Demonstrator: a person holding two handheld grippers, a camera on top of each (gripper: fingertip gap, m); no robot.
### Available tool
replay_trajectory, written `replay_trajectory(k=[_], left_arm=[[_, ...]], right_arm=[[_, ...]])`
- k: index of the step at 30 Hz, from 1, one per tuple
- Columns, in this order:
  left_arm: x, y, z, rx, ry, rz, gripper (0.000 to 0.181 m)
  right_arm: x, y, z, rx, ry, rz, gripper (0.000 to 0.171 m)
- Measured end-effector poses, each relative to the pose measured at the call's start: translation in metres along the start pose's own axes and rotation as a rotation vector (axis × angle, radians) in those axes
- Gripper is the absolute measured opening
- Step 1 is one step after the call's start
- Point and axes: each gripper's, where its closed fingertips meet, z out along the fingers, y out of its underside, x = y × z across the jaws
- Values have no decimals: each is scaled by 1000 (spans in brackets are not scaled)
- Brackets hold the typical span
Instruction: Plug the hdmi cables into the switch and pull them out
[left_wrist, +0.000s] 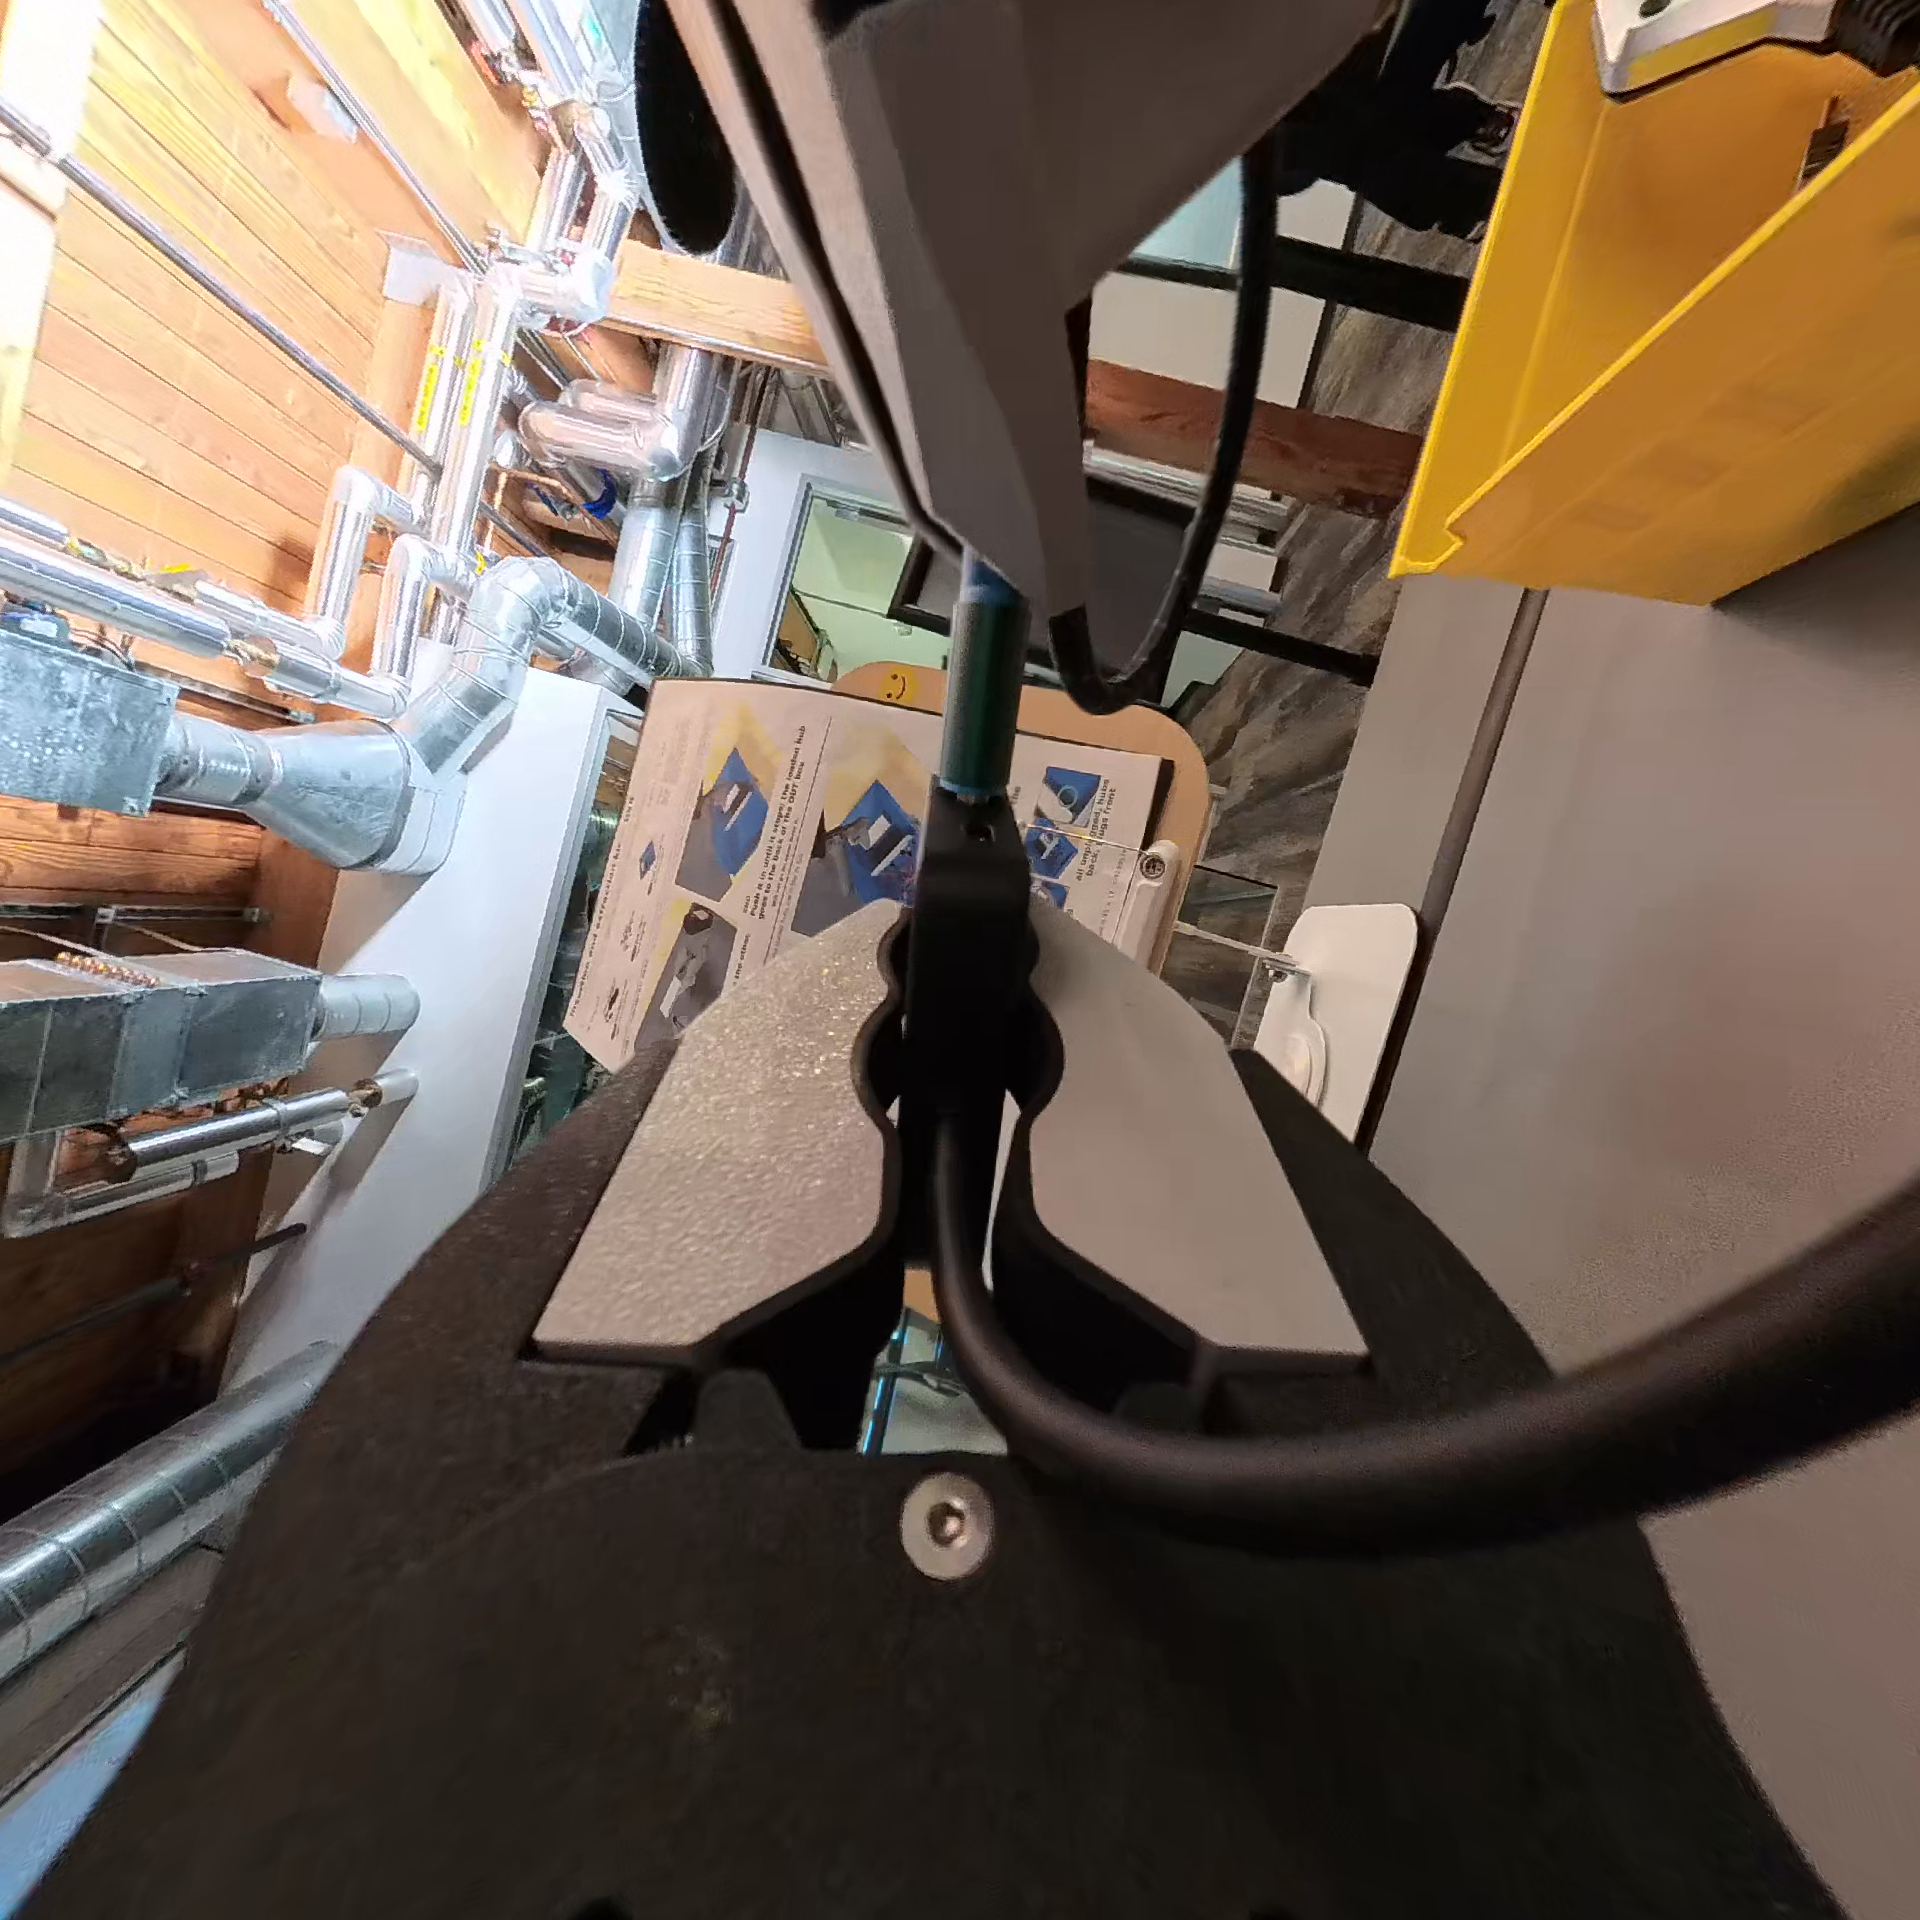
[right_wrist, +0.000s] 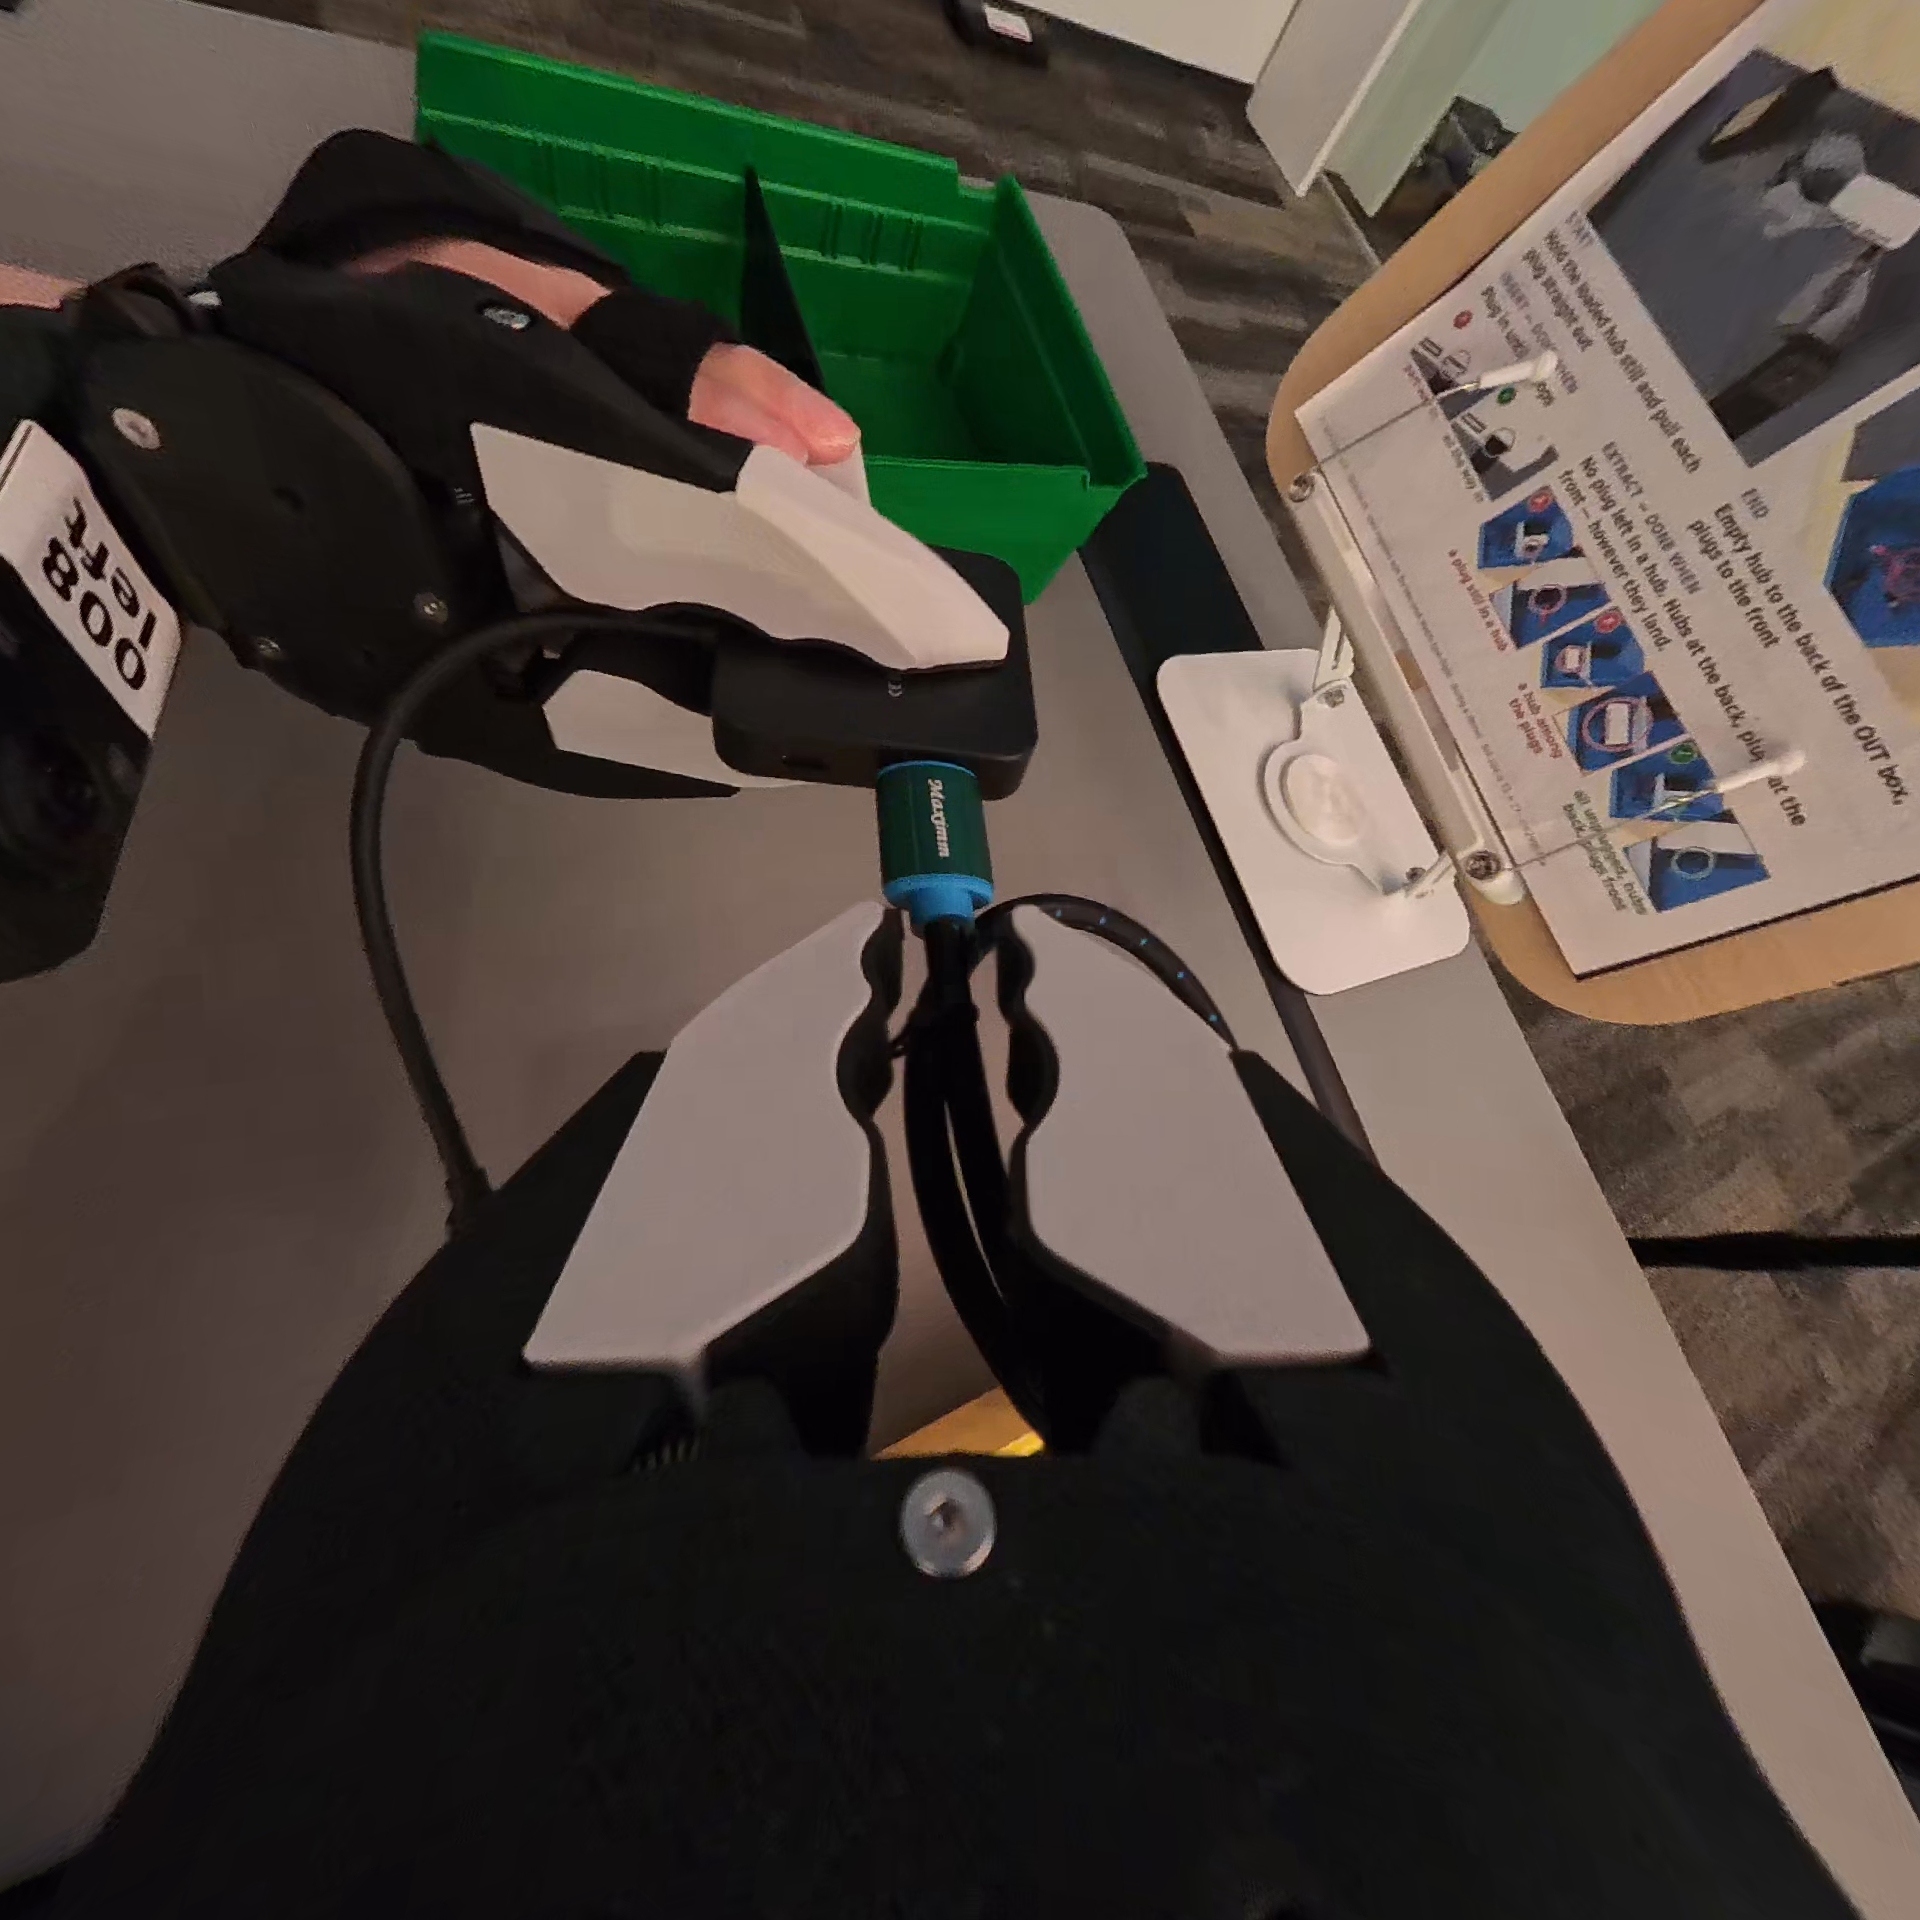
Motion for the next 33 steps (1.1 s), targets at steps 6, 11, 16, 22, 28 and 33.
replay_trajectory(k=[6,11,16,22,28,33], left_arm=[[-4,5,0,-30,-14,9,14],[-9,4,-3,-44,-32,13,14],[-10,10,-3,-80,-30,19,14],[-10,15,-2,-107,-37,36,13],[-9,20,-1,-145,-21,40,12],[-14,21,1,-135,-48,102,13]], right_arm=[[-1,-5,3,42,-39,15,10],[-4,-12,-1,31,10,-28,9],[-6,-15,4,5,37,30,9],[-8,-16,10,-35,80,55,8],[-9,-16,15,-60,114,78,8],[-9,-17,15,-28,102,10,10]])
